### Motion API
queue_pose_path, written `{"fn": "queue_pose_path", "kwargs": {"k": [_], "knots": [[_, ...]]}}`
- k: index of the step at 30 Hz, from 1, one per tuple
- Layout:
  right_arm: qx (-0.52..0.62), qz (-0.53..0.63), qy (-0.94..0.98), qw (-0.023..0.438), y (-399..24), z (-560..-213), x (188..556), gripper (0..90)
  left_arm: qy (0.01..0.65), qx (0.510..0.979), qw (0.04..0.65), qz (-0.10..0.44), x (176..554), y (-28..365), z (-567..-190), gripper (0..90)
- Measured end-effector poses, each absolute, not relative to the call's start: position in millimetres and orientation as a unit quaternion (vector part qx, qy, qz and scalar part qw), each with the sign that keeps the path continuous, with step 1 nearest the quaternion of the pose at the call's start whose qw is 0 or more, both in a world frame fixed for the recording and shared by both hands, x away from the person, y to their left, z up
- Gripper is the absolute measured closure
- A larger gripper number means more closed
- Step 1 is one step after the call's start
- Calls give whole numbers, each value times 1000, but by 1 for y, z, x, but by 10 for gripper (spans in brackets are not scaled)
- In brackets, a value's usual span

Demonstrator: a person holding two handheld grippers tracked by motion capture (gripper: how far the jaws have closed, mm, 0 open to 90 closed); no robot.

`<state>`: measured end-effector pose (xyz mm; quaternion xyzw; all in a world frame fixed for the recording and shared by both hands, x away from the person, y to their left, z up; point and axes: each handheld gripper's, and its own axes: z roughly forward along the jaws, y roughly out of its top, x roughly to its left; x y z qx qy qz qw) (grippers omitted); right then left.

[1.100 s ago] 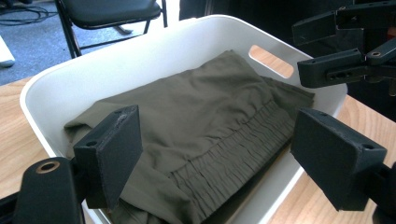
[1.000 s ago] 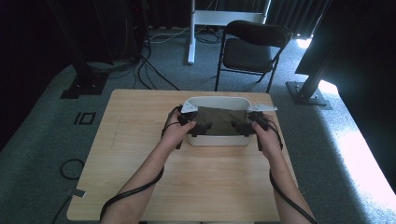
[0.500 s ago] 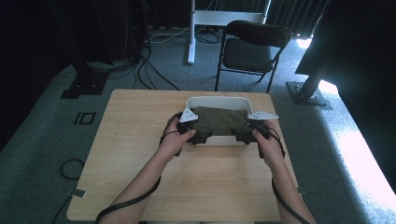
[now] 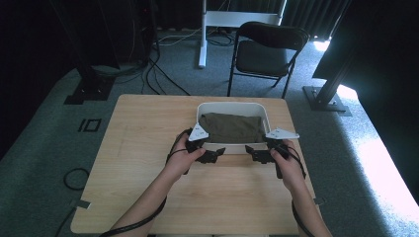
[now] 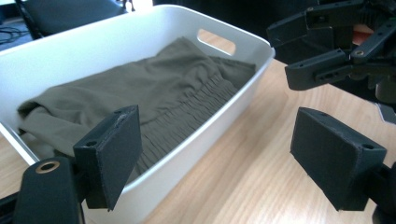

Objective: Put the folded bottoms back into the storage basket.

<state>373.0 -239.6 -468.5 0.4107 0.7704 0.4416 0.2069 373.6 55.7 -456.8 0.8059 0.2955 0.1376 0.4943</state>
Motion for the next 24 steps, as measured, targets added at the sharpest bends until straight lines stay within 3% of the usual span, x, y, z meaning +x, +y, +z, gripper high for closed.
{"fn": "queue_pose_path", "kwargs": {"k": [24], "knots": [[419, 433, 775, 191, -258, -518, 336, 137, 320, 817, 461, 132, 349, 96, -504, 177]]}}
